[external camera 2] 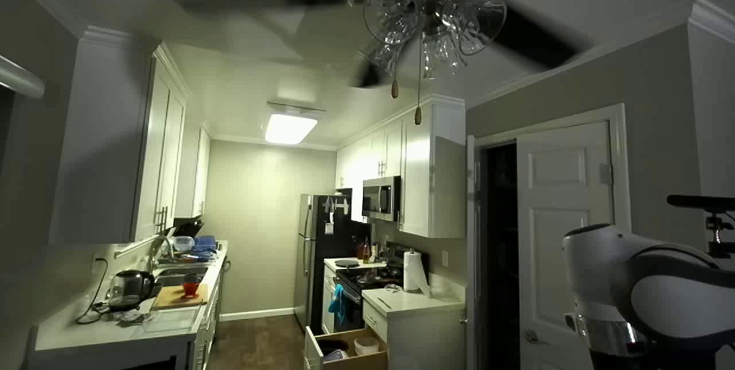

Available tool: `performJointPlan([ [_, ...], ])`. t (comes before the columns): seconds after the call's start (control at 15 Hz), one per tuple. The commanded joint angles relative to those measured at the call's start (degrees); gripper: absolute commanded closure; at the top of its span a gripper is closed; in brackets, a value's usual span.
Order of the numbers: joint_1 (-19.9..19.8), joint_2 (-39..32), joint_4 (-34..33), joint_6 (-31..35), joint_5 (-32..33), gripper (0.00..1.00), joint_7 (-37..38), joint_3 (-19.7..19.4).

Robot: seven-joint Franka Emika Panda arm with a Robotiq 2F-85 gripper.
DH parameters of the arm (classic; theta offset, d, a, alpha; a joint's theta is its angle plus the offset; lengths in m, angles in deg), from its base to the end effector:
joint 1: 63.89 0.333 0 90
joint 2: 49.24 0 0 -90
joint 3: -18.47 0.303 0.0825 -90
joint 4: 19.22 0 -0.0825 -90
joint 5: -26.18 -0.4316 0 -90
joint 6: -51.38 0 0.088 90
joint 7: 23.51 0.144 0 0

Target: Turn on the light

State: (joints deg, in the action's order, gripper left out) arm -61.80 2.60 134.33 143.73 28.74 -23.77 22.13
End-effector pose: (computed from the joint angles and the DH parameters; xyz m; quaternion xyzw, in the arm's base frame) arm 0.3148 0.0222 0.4219 0.9947 0.0407 -0.0804 0.0501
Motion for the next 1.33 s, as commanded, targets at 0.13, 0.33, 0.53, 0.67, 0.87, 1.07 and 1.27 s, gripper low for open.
performJointPlan([
  [0.13, 0.4, -0.06, -0.09, -0.09, 0.2, 0.0, 0.27, -0.3],
  [0.33, 1.57, 0.83, -1.6, 1.35, -0.28, 0.0, 0.19, 0.74],
  [0.53, 4.35, 1.29, -7.54, 4.02, -1.44, 0.0, 1.21, 3.82],
  [0.67, 6.04, -0.45, -13.57, 6.32, -1.92, 0.0, 2.36, 6.58],
  [0.87, 6.53, -4.28, -21.14, 14.8, -0.82, 0.0, 4.81, 10.88],
  [1.07, 4.92, -8.26, -27.11, 26.13, 0.94, 0.0, 7.01, 13.91],
  [1.27, 3.31, -12.01, -33.01, 36.38, 2.01, 0.0, 9.08, 14.85],
])
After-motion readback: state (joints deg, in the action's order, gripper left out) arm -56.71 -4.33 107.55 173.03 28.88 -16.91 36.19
